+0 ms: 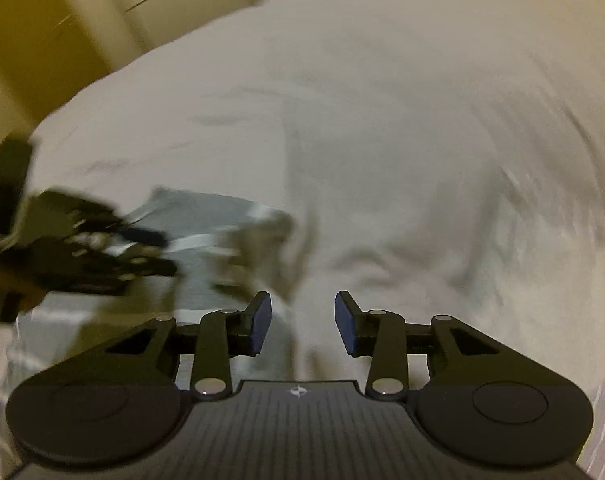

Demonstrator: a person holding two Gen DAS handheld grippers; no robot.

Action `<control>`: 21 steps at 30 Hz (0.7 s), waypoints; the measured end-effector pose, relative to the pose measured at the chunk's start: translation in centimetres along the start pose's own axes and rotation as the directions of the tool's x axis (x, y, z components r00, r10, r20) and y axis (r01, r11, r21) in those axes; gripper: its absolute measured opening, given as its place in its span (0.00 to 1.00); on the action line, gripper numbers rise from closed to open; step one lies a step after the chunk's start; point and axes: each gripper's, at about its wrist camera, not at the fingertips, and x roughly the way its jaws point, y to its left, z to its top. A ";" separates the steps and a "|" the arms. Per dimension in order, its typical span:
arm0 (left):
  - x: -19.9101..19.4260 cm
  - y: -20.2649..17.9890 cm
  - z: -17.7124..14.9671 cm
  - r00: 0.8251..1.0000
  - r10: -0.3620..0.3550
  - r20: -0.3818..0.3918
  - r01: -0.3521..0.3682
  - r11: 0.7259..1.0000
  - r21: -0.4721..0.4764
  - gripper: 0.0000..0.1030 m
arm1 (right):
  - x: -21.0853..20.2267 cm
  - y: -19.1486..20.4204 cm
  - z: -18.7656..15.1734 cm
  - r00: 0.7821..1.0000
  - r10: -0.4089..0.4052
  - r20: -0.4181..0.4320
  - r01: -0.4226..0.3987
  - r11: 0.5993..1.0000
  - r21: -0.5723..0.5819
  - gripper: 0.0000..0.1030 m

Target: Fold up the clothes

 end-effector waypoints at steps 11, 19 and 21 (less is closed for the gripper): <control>-1.0 -1.9 1.5 0.994 -0.059 0.093 0.052 0.995 0.081 0.30 | 4.1 1.7 0.5 0.978 0.170 -0.124 -0.192 0.962 -0.196 0.52; 0.4 -2.5 2.4 0.992 -0.129 0.010 0.126 0.982 0.142 0.30 | 6.4 -1.3 -1.3 0.911 0.352 -0.215 -0.322 0.933 0.163 0.47; 1.0 -2.6 2.2 0.989 -0.147 -0.020 0.149 0.980 0.130 0.30 | 6.0 -1.8 -1.9 0.909 0.370 -0.192 -0.323 0.917 0.234 0.36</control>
